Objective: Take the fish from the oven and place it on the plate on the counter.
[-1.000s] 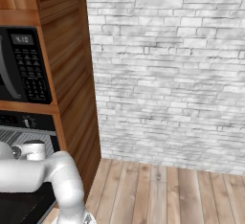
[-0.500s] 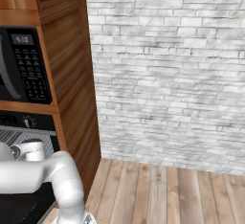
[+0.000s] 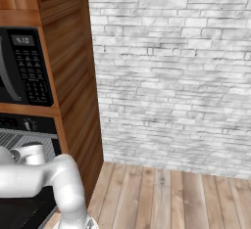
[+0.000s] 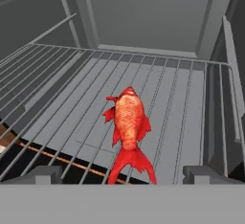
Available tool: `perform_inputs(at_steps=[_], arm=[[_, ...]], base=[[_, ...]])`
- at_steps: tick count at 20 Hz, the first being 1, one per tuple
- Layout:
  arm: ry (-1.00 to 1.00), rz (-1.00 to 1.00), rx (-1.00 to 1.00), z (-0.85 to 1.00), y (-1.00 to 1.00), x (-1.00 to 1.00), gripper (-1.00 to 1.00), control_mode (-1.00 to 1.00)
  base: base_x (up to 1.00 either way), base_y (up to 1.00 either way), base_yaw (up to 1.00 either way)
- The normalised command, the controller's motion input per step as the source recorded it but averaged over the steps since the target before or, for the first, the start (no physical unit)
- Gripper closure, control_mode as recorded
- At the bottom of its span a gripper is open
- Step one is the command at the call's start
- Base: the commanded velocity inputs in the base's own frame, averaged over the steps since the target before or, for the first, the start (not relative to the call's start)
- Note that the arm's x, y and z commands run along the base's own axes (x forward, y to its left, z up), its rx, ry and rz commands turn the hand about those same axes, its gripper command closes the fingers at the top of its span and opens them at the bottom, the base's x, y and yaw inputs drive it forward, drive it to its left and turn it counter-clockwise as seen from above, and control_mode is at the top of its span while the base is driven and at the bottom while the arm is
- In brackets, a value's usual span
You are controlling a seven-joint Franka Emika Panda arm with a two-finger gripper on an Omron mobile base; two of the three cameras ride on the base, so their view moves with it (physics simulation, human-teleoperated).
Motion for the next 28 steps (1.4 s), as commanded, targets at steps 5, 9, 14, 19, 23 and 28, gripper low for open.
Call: perform_inputs(at_steps=[5,9,14,19,23,28], arm=[[0.06,0.00,0.00,-0.40,0.12,0.08,-1.00,-1.00],[0.00,0.00,0.00,-0.12,0.00,0.17,-1.00,-1.00],[0.00,0.00,0.00,0.10,0.00,0.00,-1.00,-1.00],[0.00,0.00,0.00,0.01,0.00,0.14,-1.00,-1.00],[0.00,0.00,0.00,0.00,0.06,0.26,-1.00,-1.00],[0.03,0.00,0.00,-0.08,0.02,0.30,-1.00,-1.00]], base=[[0.00,0.00,0.00],[0.00,0.00,0.00],[0.00,0.00,0.00],[0.00,0.00,0.00],[0.00,0.00,0.00],[0.00,0.00,0.00]])
